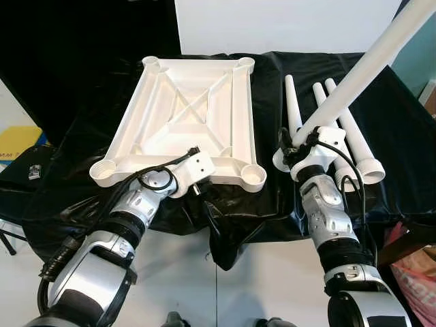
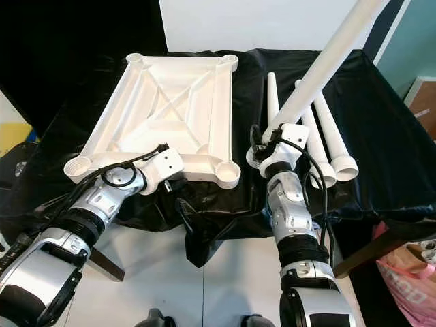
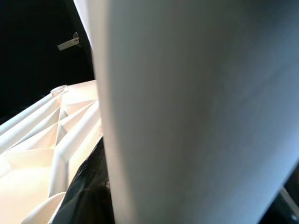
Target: Building children table
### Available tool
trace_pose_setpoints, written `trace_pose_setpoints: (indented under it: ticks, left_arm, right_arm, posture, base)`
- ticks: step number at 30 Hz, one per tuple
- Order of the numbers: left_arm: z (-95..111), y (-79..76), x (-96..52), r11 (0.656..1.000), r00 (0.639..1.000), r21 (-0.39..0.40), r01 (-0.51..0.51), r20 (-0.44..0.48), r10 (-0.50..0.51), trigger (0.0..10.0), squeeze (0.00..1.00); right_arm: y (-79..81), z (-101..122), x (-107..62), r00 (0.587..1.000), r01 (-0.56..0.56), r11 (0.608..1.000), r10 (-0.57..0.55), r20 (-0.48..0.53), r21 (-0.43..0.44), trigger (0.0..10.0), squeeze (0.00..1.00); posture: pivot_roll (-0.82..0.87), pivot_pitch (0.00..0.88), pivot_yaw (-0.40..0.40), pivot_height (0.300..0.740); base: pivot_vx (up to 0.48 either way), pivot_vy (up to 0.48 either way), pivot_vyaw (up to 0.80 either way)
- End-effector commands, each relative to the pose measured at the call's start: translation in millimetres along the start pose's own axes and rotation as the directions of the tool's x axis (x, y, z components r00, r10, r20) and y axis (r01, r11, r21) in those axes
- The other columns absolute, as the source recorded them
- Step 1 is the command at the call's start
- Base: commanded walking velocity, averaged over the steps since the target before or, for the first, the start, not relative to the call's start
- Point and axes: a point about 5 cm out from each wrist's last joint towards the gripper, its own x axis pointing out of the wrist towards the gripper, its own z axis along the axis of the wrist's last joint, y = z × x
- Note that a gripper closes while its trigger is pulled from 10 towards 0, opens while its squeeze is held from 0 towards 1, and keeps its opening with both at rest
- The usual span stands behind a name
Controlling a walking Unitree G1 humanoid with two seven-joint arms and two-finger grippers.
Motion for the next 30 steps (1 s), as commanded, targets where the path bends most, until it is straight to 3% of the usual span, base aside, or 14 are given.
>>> trace_pose_setpoints:
  ticks: [1, 6, 10, 11, 14, 15, 17, 19, 21, 27, 28, 30]
  left_arm:
    - [-3, 5.4, -1.0, 0.999, 1.0, 0.029, -0.017, -0.024, 0.018, 10.0, 0.0]
    - [-1, 1.5, 5.8, 0.998, 0.999, 0.06, 0.031, -0.031, -0.029, 10.0, 0.0]
    - [6, -7.2, 11.6, 0.991, 0.992, -0.044, 0.124, 0.015, -0.124, 10.0, 0.0]
    - [12, -10.7, 13.3, 0.981, 0.985, -0.096, 0.168, 0.059, -0.163, 2.0, 0.0]
    - [16, -12.8, 14.4, 0.972, 0.978, -0.129, 0.197, 0.09, -0.187, 2.0, 0.0]
    - [19, -14.9, 15.5, 0.962, 0.971, -0.156, 0.223, 0.12, -0.206, 0.0, 0.0]
    - [25, -22.7, 17.0, 0.935, 0.946, -0.183, 0.305, 0.174, -0.275, 0.0, 0.0]
    - [25, -22.7, 17.0, 0.935, 0.946, -0.183, 0.305, 0.174, -0.275, 0.0, 0.0]
    - [31, -30.7, 17.6, 0.912, 0.917, -0.173, 0.372, 0.224, -0.331, 0.0, 0.0]
    - [35, -38.2, 19.2, 0.904, 0.9, -0.152, 0.4, 0.254, -0.355, 0.2, 0.0]
    - [37, -43.9, 20.1, 0.901, 0.891, -0.134, 0.411, 0.267, -0.367, 10.0, 0.0]
    - [38, -48.0, 20.6, 0.899, 0.884, -0.122, 0.42, 0.277, -0.375, 10.0, 0.0]
  right_arm:
    - [-2.9, 1, -3.0, 1.0, 0.011, 1.0, -0.011, 0.007, -0.011, 10.0, 0.0]
    - [-3.3, 1, -6.0, 1.0, 0.017, 1.0, -0.017, 0.005, -0.016, 10.0, 0.0]
    - [-3.9, 0, -9.5, 1.0, 0.024, 1.0, -0.024, 0.001, -0.02, 10.0, 0.0]
    - [-4.7, 0, -11.0, 1.0, 0.027, 0.999, -0.027, -0.002, -0.023, 10.0, 0.0]
    - [-5.3, -1, -12.0, 1.0, 0.03, 0.999, -0.03, -0.003, -0.025, 10.0, 0.0]
    - [-5.9, -1, -12.9, 0.999, 0.032, 0.999, -0.032, -0.005, -0.027, 10.0, 0.0]
    - [-5.9, -1, -13.4, 0.999, 0.033, 0.999, -0.033, -0.009, -0.029, 10.0, 0.0]
    - [-5.9, -1, -13.4, 0.999, 0.033, 0.999, -0.033, -0.009, -0.029, 10.0, 0.0]
    - [-4.5, -1, -12.6, 1.0, 0.03, 0.999, -0.03, -0.01, -0.03, 10.0, 0.0]
    - [-2.9, -1, -11.1, 1.0, 0.024, 0.999, -0.025, -0.011, -0.029, 10.0, 0.0]
    - [-2.0, -1, -10.0, 1.0, 0.02, 0.999, -0.02, -0.011, -0.029, 10.0, 0.0]
    - [-1.3, -1, -9.2, 1.0, 0.017, 0.999, -0.017, -0.012, -0.029, 10.0, 0.0]
  posture:
    - [-0.07, 0.107, 0.047, 0.74]
    - [-0.08, 0.118, 0.054, 0.74]
    - [-0.09, 0.127, 0.061, 0.74]
    - [-0.1, 0.132, 0.065, 0.74]
    - [-0.1, 0.132, 0.065, 0.74]
    - [-0.1, 0.132, 0.065, 0.74]
    - [-0.1, 0.128, 0.064, 0.74]
    - [-0.1, 0.128, 0.064, 0.74]
    - [-0.1, 0.122, 0.063, 0.74]
    - [-0.09, 0.111, 0.06, 0.74]
    - [-0.09, 0.109, 0.059, 0.74]
    - [-0.09, 0.109, 0.059, 0.74]
  base:
    - [0.0, 0.0, 0.0]
    - [0.0, 0.0, 0.0]
    - [0.0, 0.0, 0.0]
    - [0.0, 0.0, 0.0]
    - [0.0, 0.0, 0.0]
    - [0.0, 0.0, 0.0]
    - [0.0, 0.0, 0.0]
    - [0.0, 0.0, 0.0]
    - [0.0, 0.0, 0.0]
    - [0.0, 0.0, 0.0]
    - [0.0, 0.0, 0.0]
    - [0.0, 0.0, 0.0]
